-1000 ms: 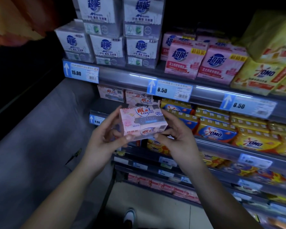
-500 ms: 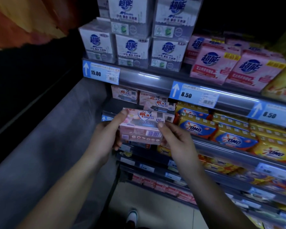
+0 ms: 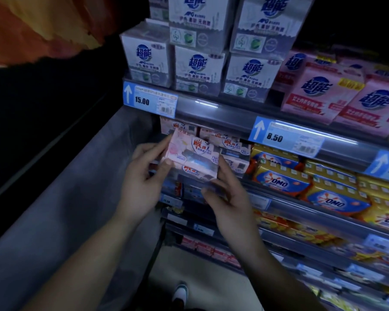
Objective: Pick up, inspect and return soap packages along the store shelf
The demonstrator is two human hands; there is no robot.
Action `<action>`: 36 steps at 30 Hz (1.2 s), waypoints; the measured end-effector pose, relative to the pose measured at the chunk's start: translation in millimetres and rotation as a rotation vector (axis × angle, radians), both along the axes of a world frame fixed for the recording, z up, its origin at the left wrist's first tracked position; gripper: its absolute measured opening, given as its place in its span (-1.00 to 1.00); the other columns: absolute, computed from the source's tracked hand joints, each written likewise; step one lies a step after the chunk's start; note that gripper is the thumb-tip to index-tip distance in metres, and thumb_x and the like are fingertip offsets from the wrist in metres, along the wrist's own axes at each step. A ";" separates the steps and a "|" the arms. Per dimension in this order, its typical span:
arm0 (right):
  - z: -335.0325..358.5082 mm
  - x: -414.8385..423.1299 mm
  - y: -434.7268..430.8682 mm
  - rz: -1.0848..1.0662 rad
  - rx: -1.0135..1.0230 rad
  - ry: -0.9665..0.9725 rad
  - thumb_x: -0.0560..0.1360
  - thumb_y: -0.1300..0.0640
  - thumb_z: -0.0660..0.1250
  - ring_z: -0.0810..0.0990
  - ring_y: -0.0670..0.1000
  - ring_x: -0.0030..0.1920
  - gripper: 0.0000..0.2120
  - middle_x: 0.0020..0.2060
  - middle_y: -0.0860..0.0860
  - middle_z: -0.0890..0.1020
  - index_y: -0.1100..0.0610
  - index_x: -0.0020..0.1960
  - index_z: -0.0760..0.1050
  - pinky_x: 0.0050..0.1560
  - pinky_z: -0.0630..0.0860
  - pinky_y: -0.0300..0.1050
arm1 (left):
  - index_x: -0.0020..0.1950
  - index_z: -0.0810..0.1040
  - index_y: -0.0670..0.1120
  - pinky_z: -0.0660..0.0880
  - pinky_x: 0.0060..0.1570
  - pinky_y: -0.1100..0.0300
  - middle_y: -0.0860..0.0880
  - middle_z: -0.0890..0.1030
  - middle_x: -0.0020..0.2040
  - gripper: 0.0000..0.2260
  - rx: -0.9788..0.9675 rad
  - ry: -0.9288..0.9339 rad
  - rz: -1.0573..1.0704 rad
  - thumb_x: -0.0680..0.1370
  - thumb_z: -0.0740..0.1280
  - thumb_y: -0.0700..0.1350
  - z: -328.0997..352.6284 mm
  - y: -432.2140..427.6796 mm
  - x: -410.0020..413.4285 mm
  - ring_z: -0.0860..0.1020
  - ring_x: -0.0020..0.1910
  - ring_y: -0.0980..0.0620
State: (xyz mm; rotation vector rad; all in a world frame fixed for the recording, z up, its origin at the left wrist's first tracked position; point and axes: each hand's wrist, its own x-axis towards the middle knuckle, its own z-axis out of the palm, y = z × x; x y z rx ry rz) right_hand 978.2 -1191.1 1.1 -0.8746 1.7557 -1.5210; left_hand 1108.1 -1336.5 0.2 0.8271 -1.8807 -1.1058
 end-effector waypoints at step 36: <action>12.4 -3.7 -72.4 0.045 0.177 0.066 0.55 0.20 0.39 0.36 -0.02 0.51 -0.31 0.53 -0.04 0.38 0.08 0.61 0.23 0.47 0.27 -0.17 | 0.42 0.48 -0.06 0.50 0.32 0.04 0.00 0.65 0.28 -0.55 0.193 -0.162 0.041 0.54 0.40 -0.27 -14.4 -53.7 -23.4 0.59 0.28 0.02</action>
